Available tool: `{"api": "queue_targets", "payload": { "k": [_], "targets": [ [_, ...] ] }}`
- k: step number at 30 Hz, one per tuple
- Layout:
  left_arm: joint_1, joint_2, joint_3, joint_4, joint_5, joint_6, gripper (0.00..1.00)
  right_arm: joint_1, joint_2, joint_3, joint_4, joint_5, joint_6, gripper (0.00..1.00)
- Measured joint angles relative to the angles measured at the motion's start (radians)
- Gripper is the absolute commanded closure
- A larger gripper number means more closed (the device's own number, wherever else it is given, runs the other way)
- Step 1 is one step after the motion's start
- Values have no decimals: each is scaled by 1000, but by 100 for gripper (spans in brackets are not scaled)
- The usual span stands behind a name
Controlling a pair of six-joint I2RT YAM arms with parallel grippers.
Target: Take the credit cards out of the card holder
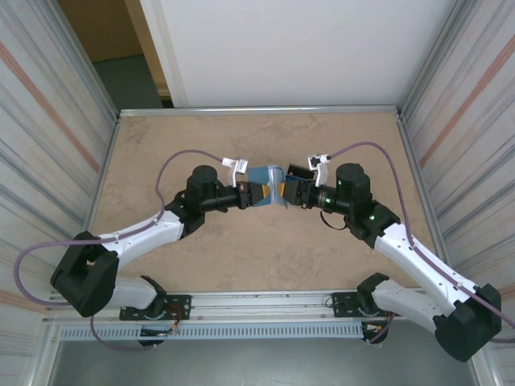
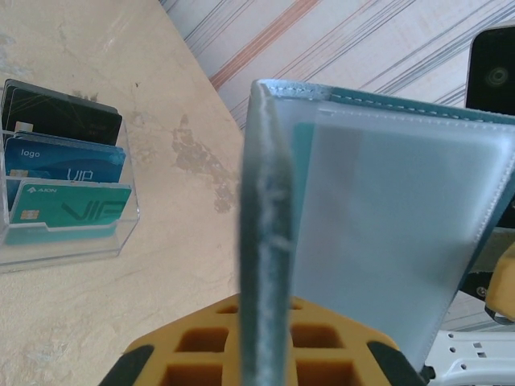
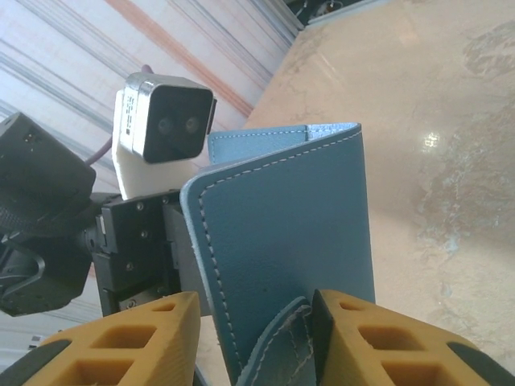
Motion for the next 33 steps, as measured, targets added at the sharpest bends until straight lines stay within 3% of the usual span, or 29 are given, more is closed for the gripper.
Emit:
{"api": "queue_targets", "payload": {
  "k": [14, 22, 33],
  "targets": [
    [2, 0, 0, 0, 0, -3, 100, -1, 29, 0, 52, -43, 18, 74],
    [6, 0, 0, -1, 0, -3, 100, 9, 70, 14, -25, 13, -11, 36],
    [6, 0, 0, 0, 4, -4, 100, 106, 98, 99, -179, 207, -127, 18]
  ]
}}
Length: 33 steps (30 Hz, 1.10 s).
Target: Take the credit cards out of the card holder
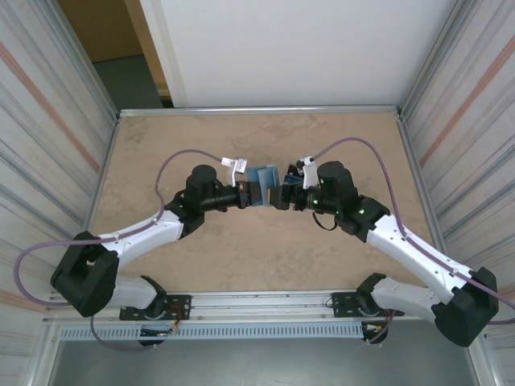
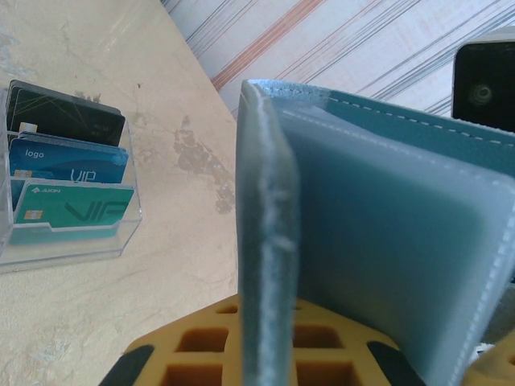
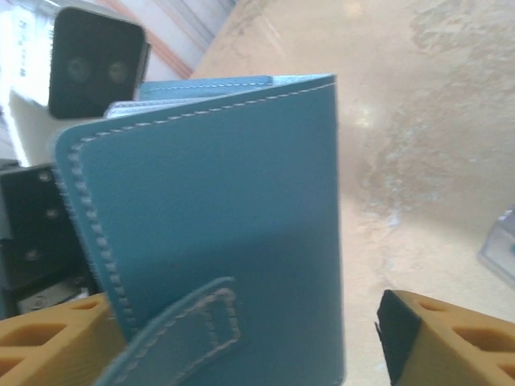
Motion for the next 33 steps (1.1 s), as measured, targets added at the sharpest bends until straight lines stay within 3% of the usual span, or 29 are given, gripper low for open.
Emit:
{"api": "queue_targets", "payload": {
  "k": [11, 21, 27, 29, 33],
  "targets": [
    [5, -1, -1, -8, 0, -4, 100, 13, 41, 31, -46, 69, -26, 22],
    [6, -1, -1, -6, 28, -4, 100, 13, 47, 35, -50, 102, -36, 52],
    [17, -1, -13, 20, 71, -19, 100, -6, 34, 33, -48, 94, -23, 75],
    [22, -1, -19, 40, 85, -31, 100, -23, 21, 28, -45, 92, -17, 75],
    [33, -1, -29, 79, 111, -51, 100, -52, -4, 9, -41, 82, -9, 65]
  ]
}}
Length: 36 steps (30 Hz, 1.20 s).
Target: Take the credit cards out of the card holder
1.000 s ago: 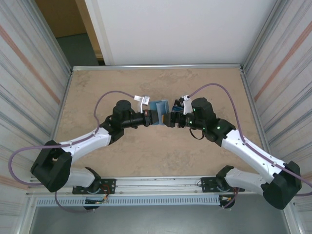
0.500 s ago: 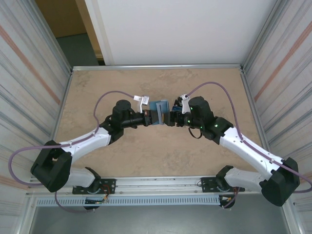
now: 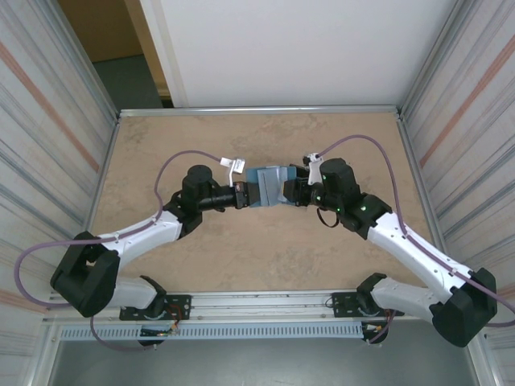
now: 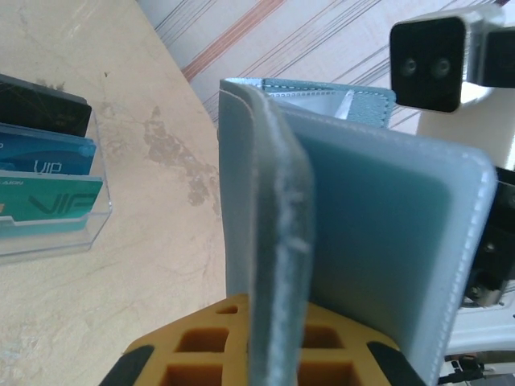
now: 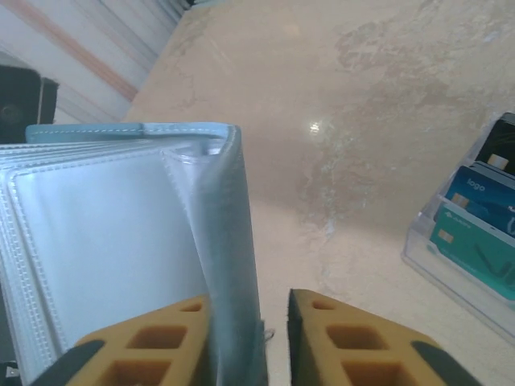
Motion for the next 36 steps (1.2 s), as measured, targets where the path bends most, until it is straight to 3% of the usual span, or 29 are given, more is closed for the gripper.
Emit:
{"api": "queue_targets", "payload": {
  "k": [4, 15, 33, 36],
  "targets": [
    [6, 0, -4, 15, 18, -14, 100, -23, -22, -18, 7, -22, 20, 44],
    [20, 0, -4, 34, 48, -24, 100, -29, -66, -82, 93, -130, 7, 1],
    [32, 0, -4, 48, 67, -35, 100, -27, -124, -103, 142, -189, -10, 1],
    [32, 0, -4, 56, 71, -40, 100, -27, -122, -103, 142, -175, -12, 11]
  ]
}}
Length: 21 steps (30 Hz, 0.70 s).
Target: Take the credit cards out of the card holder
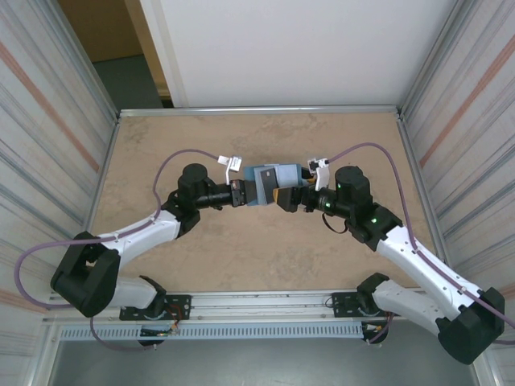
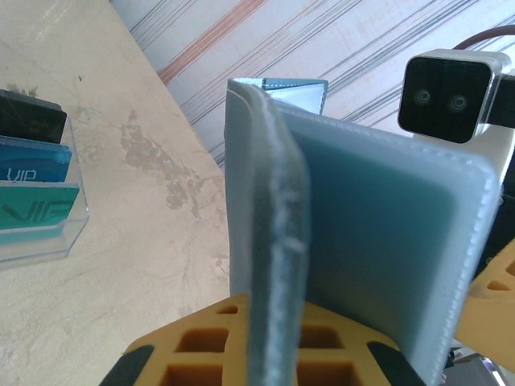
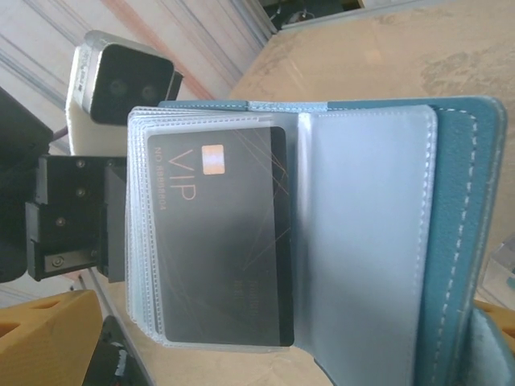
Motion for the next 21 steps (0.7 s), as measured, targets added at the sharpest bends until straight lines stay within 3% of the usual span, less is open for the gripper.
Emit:
{"api": "queue_targets", "payload": {
  "k": [8, 15, 16, 21],
  "targets": [
    [0, 0, 0, 22, 50, -1, 100, -2, 9, 0, 1, 23, 3, 42],
    [2, 0, 0, 40, 106, 0, 98, -3, 15, -2, 4, 27, 10, 96],
    [5, 0, 1, 37, 107, 3, 94, -5, 15, -2, 3, 31, 15, 100],
    [6, -23, 1, -11, 105, 33, 74, -7, 15, -2, -12, 43, 11, 100]
  ]
}}
